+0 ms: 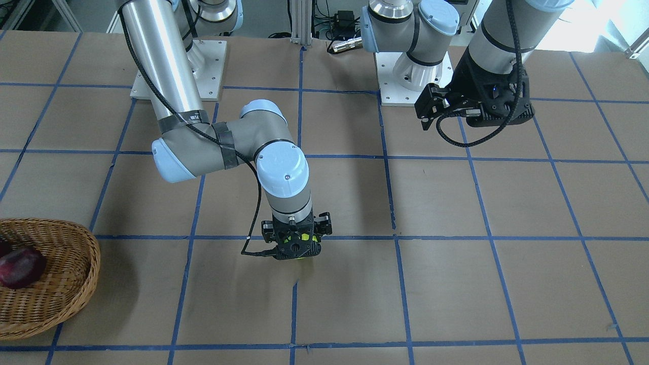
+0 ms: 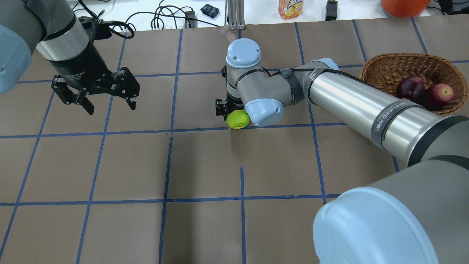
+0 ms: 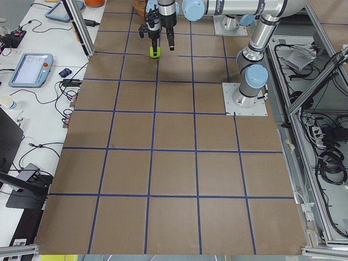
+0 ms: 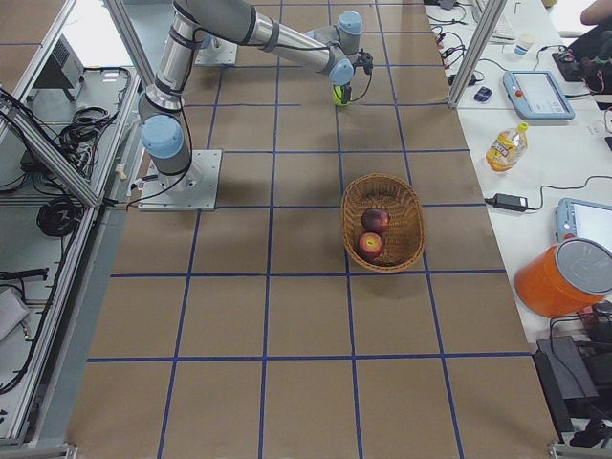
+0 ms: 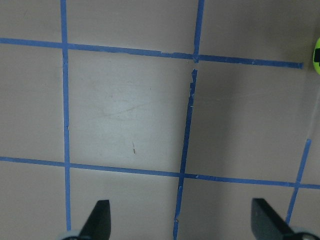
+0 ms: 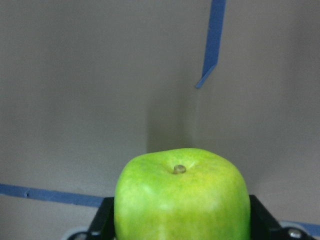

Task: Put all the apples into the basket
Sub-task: 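Carry the green apple into the basket and release it with the right gripper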

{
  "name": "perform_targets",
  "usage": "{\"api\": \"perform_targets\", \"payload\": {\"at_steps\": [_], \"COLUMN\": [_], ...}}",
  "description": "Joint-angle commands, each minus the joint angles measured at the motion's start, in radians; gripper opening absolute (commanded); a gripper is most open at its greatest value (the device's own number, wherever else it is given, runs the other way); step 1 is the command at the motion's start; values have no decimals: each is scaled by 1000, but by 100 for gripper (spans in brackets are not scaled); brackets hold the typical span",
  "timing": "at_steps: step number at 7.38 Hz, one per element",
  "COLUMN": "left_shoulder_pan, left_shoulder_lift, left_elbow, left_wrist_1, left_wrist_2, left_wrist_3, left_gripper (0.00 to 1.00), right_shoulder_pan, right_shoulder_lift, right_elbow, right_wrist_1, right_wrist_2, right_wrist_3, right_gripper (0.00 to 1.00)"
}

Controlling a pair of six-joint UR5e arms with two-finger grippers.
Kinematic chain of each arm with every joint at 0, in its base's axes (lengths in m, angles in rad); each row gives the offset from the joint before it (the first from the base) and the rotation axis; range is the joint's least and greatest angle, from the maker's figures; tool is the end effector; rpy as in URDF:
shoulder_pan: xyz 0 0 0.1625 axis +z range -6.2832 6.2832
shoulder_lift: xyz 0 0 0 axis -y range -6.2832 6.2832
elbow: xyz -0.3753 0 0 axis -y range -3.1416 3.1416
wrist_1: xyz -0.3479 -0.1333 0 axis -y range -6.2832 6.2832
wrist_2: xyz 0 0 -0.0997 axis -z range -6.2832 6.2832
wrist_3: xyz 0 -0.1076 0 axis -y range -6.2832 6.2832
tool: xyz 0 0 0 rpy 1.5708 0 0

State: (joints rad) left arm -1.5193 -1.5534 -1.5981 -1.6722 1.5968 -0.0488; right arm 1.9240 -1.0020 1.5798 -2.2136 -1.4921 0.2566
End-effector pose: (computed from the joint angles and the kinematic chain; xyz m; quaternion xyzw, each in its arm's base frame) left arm -0.1083 -0.4346 0.4163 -0.0493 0.9971 0.0556 0.0129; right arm 0.3406 -0.5139 0.1881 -0.0495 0.9975 -0.0192 0.0473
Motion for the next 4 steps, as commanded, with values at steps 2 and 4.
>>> {"api": "perform_targets", "payload": {"at_steps": [2,4], "left_shoulder_pan": [1,1], "left_shoulder_lift": [-7,-7], "left_elbow": [1,1], "left_wrist_1": [0,0], "left_wrist_2": [-1,0], "left_wrist_3": [1,3], "left_gripper": [100,100], "right_shoulder_pan": [-141,-340], "right_shoulder_lift": [-200,-295], "right_elbow": [2,3], "right_wrist_1": [229,360], "right_wrist_2": [-13,-25], "right_wrist_3": [-25,-142], "right_gripper": [0,0]}}
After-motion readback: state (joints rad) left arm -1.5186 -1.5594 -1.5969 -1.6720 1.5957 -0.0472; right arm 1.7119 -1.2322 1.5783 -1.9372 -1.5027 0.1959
